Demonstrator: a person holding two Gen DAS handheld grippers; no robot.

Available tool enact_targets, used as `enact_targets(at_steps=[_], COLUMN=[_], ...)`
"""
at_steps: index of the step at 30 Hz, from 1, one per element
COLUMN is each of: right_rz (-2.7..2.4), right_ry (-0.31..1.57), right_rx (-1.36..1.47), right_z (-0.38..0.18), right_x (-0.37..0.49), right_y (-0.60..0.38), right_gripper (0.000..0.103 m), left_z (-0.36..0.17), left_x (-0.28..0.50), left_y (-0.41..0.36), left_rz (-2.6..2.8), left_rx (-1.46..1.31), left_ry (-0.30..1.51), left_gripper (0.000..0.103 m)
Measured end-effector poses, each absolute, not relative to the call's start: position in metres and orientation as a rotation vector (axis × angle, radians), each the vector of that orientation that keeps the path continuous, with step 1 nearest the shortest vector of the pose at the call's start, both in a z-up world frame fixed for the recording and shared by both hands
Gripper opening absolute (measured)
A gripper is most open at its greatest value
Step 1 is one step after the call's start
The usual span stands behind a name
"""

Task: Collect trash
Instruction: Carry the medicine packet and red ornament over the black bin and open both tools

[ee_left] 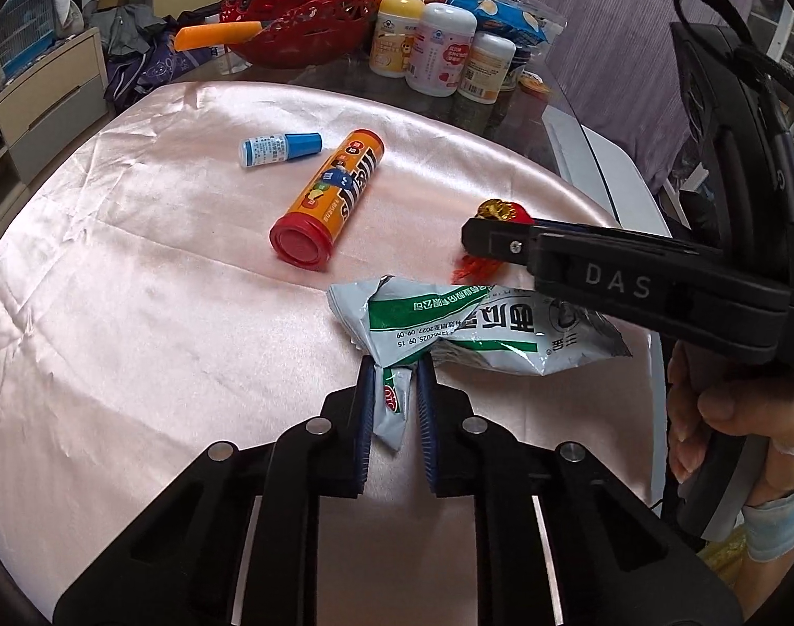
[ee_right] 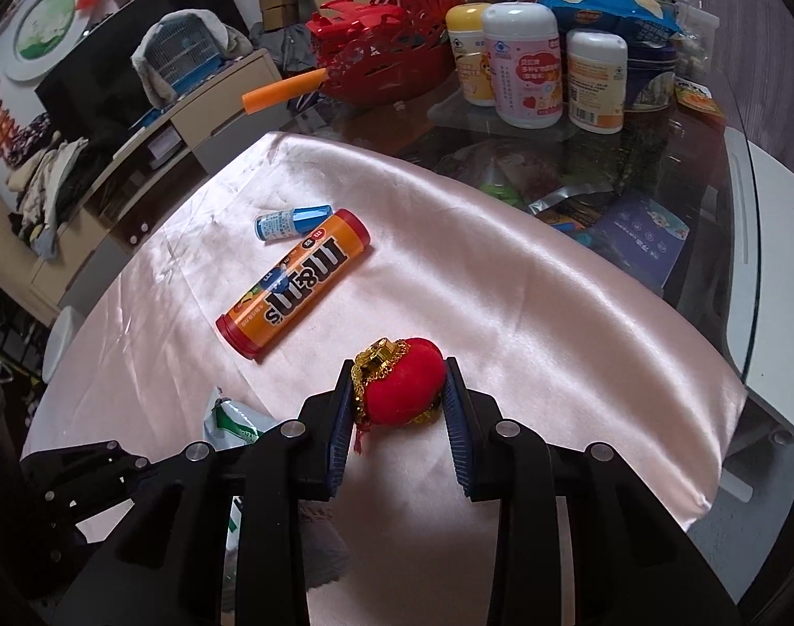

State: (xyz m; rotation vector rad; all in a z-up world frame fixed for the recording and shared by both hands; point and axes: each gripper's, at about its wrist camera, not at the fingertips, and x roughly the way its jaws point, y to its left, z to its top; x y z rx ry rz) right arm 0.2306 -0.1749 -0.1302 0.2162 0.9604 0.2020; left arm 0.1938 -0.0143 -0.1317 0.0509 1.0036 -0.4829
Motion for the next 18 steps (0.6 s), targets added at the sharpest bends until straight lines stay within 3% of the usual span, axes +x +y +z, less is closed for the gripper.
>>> enact_targets(at_steps=[18], right_rz=[0.052], right_ry=[0.832], right_rx=[0.178], right_z=[-0.042], right_x=[0.096], right_y=[-0.247], right_gripper=[0.033], left_z=[-0.057], left_x=[0.093], left_y=[-0.040], left_rz=[-0.541], left_rx=[0.012], left_ry=[0.908], left_gripper=[0.014])
